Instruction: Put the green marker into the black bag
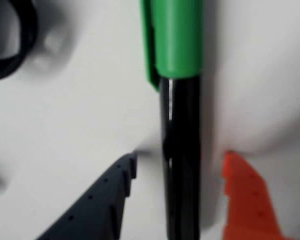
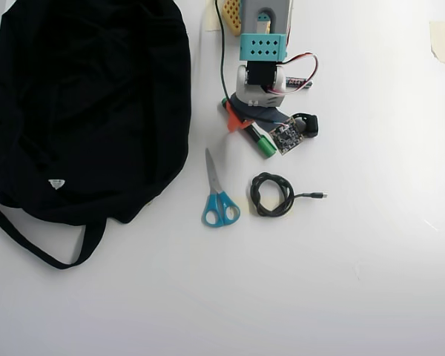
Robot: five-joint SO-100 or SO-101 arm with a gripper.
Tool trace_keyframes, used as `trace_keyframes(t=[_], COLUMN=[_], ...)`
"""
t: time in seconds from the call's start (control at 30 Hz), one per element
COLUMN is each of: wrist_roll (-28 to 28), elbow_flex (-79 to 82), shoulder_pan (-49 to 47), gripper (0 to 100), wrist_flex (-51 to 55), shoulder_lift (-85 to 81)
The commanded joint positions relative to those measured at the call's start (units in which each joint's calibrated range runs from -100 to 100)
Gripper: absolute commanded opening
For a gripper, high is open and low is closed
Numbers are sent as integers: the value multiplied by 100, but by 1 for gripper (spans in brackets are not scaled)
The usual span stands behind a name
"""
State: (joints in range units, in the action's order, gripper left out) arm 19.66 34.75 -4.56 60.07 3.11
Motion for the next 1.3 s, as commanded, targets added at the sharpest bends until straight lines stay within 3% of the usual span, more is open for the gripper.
trace_keyframes(t=[0.0, 0.23, 0.83, 1.27], wrist_roll=[-20, -20, -20, -10], elbow_flex=[-70, -97, -519, -1885], shoulder_pan=[22, 22, 29, 14], gripper=[15, 2, 2, 2], wrist_flex=[40, 31, 91, 1685], shoulder_lift=[21, 12, -112, -137])
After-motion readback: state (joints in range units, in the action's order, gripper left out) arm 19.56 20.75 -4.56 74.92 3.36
